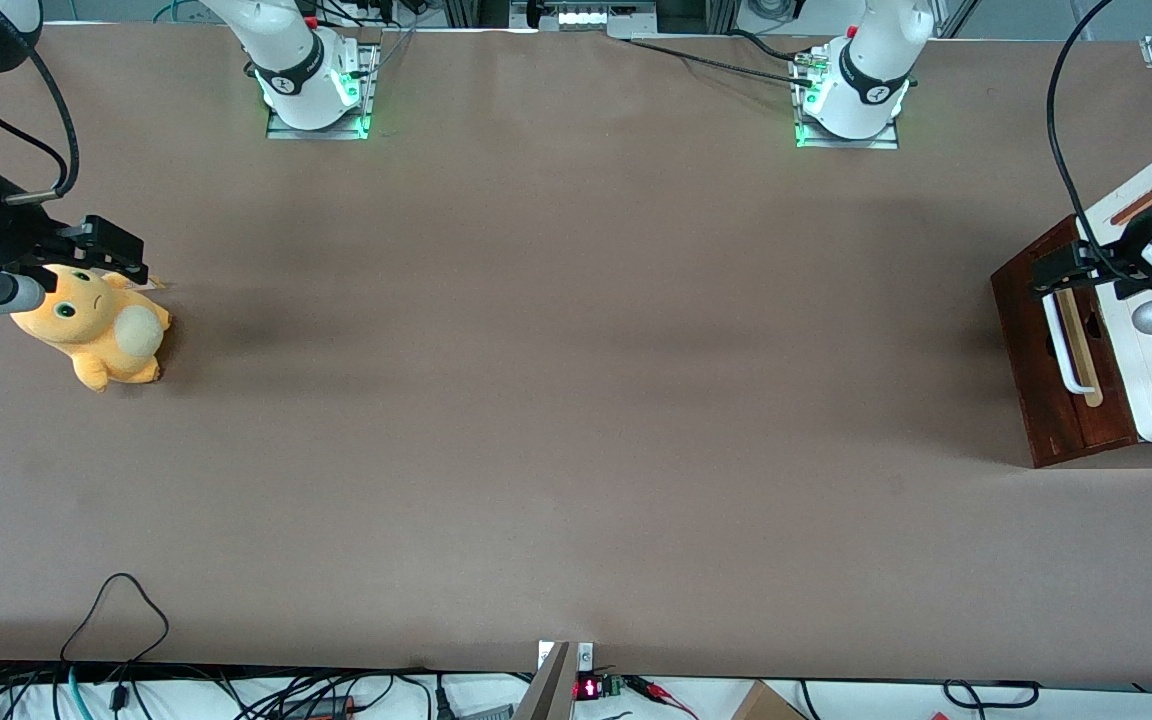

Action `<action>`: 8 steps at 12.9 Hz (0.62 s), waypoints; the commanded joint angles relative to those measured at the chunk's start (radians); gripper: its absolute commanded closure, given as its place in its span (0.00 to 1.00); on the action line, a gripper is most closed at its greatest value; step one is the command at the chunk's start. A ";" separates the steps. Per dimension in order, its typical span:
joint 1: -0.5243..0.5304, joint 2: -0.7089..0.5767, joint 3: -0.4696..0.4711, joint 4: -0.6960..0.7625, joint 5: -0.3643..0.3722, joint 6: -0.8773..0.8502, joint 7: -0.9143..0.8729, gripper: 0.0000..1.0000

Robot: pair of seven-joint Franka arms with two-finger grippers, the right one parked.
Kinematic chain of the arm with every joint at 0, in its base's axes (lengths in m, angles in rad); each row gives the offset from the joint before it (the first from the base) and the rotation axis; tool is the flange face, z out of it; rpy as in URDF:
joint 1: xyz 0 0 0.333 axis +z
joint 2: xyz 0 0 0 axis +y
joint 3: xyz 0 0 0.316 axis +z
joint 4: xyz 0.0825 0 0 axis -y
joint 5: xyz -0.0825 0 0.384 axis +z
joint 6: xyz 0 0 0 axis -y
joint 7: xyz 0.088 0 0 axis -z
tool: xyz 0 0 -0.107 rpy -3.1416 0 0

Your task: Open lower drawer with left arm only

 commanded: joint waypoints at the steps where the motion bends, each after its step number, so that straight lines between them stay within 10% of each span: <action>1: 0.003 0.012 0.005 0.019 0.004 -0.023 0.026 0.00; 4: 0.003 0.013 -0.004 0.027 0.043 -0.049 0.010 0.01; 8: -0.004 0.038 -0.100 0.005 0.328 -0.058 -0.100 0.02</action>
